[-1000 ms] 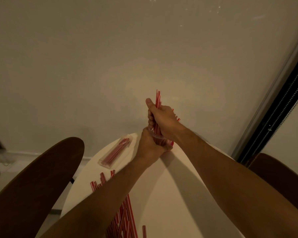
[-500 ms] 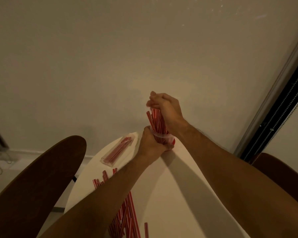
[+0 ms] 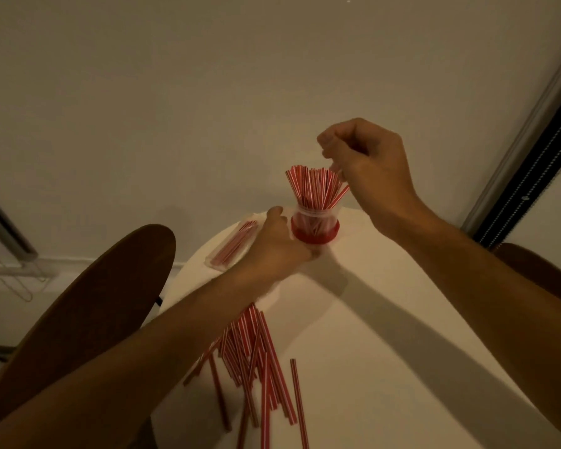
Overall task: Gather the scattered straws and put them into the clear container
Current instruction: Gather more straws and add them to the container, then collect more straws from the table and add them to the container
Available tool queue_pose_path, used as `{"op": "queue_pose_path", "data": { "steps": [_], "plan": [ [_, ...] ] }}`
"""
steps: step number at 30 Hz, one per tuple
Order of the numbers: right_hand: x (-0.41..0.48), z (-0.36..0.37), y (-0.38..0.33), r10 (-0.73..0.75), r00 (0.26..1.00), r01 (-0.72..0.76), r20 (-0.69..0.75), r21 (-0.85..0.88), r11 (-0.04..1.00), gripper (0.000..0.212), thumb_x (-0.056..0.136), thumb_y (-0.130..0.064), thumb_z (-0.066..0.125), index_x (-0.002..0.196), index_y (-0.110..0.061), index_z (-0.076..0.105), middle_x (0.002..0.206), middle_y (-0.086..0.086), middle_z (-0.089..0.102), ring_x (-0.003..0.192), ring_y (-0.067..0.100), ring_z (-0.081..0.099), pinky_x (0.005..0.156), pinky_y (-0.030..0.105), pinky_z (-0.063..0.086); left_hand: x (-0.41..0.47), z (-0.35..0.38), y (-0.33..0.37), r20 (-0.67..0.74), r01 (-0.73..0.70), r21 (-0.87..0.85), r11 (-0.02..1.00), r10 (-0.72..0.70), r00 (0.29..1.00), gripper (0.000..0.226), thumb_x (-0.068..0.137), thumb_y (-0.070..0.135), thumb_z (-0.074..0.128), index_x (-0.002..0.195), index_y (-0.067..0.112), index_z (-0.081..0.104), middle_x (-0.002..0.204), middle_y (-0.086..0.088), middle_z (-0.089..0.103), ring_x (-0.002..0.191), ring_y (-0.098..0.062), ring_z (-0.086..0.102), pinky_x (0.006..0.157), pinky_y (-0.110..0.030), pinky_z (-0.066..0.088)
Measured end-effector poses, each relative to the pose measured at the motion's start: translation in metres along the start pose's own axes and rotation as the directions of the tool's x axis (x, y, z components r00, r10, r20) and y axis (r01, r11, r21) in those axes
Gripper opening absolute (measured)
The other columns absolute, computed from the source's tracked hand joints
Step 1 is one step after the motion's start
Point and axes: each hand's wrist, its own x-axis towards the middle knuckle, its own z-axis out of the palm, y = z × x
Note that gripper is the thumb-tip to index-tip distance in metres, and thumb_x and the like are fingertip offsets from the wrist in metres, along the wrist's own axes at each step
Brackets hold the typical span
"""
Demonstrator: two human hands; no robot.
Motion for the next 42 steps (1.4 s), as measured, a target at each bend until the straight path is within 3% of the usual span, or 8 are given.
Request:
{"op": "queue_pose_path", "data": {
  "steps": [5, 9, 14, 17, 24, 28, 33, 42],
  "plan": [
    [-0.081, -0.020, -0.015, 0.222, 0.949, -0.144, 0.222, -0.321, 0.936, 0.010, 0.087, -0.036, 0.069, 0.080, -0.030, 0.073, 0.072, -0.011, 0.070, 0.060, -0.001, 0.059, 0.056, 0.019, 0.048, -0.047, -0.053, -0.010, 0.172, -0.133, 0.153, 0.979, 0.106, 0.979, 0.068, 0.081, 0.019, 0.078, 0.139, 0.026, 0.043, 0.137, 0.014, 0.051, 0.129, -0.003, 0.045, 0.107, -0.027, 0.039],
    [-0.155, -0.026, -0.037, 0.409, 0.834, -0.194, 0.369, -0.498, 0.845, 0.028, 0.074, -0.063, 0.066, 0.083, -0.038, 0.070, 0.068, -0.011, 0.068, 0.052, 0.002, 0.058, 0.051, 0.024, 0.048, -0.076, -0.090, -0.017, 0.411, -0.301, 0.392, 0.869, 0.127, 0.903, 0.049, 0.082, 0.036, 0.073, 0.125, 0.049, 0.053, 0.124, 0.041, 0.047, 0.119, 0.020, 0.038, 0.100, -0.013, 0.034],
    [-0.238, 0.000, -0.062, 0.529, 0.782, -0.141, 0.330, -0.733, 0.665, 0.077, 0.042, -0.104, 0.030, 0.099, -0.058, 0.055, 0.082, -0.026, 0.061, 0.068, -0.003, 0.060, 0.061, 0.016, 0.046, -0.093, -0.112, -0.035, 0.530, -0.411, 0.439, 0.799, 0.139, 0.837, 0.063, 0.074, 0.053, 0.069, 0.133, 0.050, 0.047, 0.143, 0.031, 0.038, 0.137, 0.013, 0.021, 0.111, -0.024, 0.026],
    [-0.276, 0.013, -0.060, 0.257, 0.931, 0.066, 0.259, -0.813, 0.579, 0.080, 0.080, -0.084, 0.028, 0.101, -0.025, 0.076, 0.090, -0.006, 0.072, 0.082, 0.026, 0.072, 0.065, 0.039, 0.058, -0.097, -0.118, -0.045, 0.481, -0.401, 0.401, 0.824, 0.184, 0.857, 0.058, 0.078, 0.049, 0.066, 0.133, 0.044, 0.049, 0.139, 0.027, 0.046, 0.132, 0.010, 0.034, 0.107, -0.024, 0.040],
    [-0.298, 0.047, -0.050, 0.376, 0.906, 0.002, 0.193, -0.891, 0.453, 0.090, 0.093, -0.068, 0.016, 0.111, 0.000, 0.072, 0.120, 0.020, 0.067, 0.108, 0.044, 0.063, 0.105, 0.045, 0.035, -0.090, -0.108, -0.060, 0.479, -0.509, 0.477, 0.716, 0.274, 0.834, 0.045, 0.091, 0.042, 0.052, 0.136, 0.037, 0.052, 0.147, 0.019, 0.042, 0.139, 0.003, 0.027, 0.114, -0.033, 0.032],
    [-0.290, 0.053, -0.044, 0.446, 0.880, -0.081, 0.166, -0.872, 0.483, 0.075, 0.097, -0.055, 0.017, 0.127, -0.003, 0.062, 0.135, 0.016, 0.057, 0.124, 0.034, 0.053, 0.115, 0.038, 0.023, -0.075, -0.107, -0.058, 0.523, -0.567, 0.517, 0.641, 0.287, 0.802, 0.041, 0.100, 0.016, 0.048, 0.136, 0.033, 0.053, 0.148, 0.013, 0.043, 0.139, -0.001, 0.028, 0.114, -0.029, 0.029],
    [-0.277, 0.050, -0.026, 0.478, 0.857, -0.071, 0.192, -0.876, 0.477, 0.064, 0.088, -0.058, -0.018, 0.145, -0.029, -0.016, 0.155, -0.009, -0.018, 0.137, 0.005, -0.029, 0.107, 0.022, -0.024, -0.061, -0.102, -0.053, 0.627, -0.618, 0.523, 0.587, 0.226, 0.746, 0.047, 0.095, 0.006, 0.054, 0.134, 0.033, 0.056, 0.148, 0.011, 0.046, 0.143, -0.007, 0.027, 0.119, -0.037, 0.025],
    [-0.246, 0.044, 0.006, 0.424, 0.880, -0.038, 0.214, -0.858, 0.513, 0.055, 0.104, -0.040, 0.017, 0.155, -0.025, 0.006, 0.164, -0.002, 0.004, 0.145, 0.007, -0.011, 0.116, 0.028, -0.009, -0.059, -0.084, -0.055, 0.625, -0.691, 0.485, 0.536, 0.340, 0.703, 0.033, 0.095, 0.020, 0.058, 0.125, 0.035, 0.064, 0.136, 0.014, 0.058, 0.132, -0.003, 0.042, 0.109, -0.023, 0.026]
  ]
}}
